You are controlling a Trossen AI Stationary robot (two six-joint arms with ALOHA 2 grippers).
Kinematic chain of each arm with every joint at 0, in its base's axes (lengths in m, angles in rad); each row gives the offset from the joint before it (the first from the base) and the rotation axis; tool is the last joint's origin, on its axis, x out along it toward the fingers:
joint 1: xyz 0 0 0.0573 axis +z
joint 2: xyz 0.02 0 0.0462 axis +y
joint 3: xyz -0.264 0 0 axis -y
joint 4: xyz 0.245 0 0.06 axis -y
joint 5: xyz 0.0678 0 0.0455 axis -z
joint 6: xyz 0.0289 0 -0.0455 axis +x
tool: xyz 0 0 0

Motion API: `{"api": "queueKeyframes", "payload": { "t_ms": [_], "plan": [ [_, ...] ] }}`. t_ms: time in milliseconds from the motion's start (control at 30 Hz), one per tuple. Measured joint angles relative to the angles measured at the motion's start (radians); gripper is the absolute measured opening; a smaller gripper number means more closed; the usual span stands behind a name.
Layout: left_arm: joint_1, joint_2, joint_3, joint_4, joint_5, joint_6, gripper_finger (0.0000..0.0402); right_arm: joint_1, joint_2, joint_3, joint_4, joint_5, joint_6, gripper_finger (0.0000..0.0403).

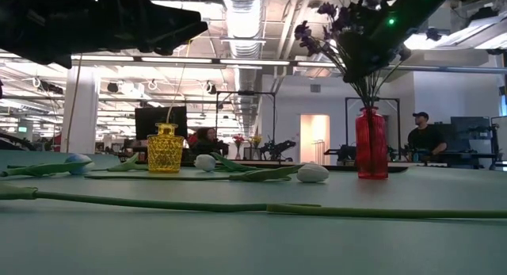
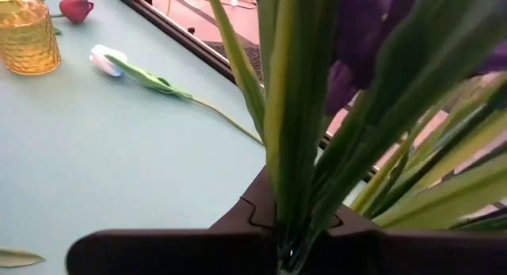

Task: Sort flowers into vase by color
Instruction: Put the violet flowers into the red vase

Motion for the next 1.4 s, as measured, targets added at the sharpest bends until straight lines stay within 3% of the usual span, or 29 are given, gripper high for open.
{"api": "queueKeyframes", "payload": {
  "t_ms": [733, 1000, 1167, 1400],
  "plan": [
    [0.000, 0.000, 0.000, -0.004, 0.000, 0.000, 0.0240, 0.000, -0.010, 0.001, -0.026, -0.046, -0.064, 0.0062],
    [0.000, 0.000, 0.000, -0.010, 0.000, 0.000, 0.0240, 0.002, -0.010, 0.068, -0.165, -0.075, -0.047, 0.0067],
    [0.000, 0.000, 0.000, -0.010, 0.000, 0.000, 0.0240, 0.003, -0.010, 0.107, -0.226, -0.115, -0.045, 0.0118],
    [0.000, 0.000, 0.000, -0.012, 0.000, -0.004, 0.0240, 0.003, -0.010, 0.118, -0.292, -0.143, -0.029, 0.0243]
  ]
}}
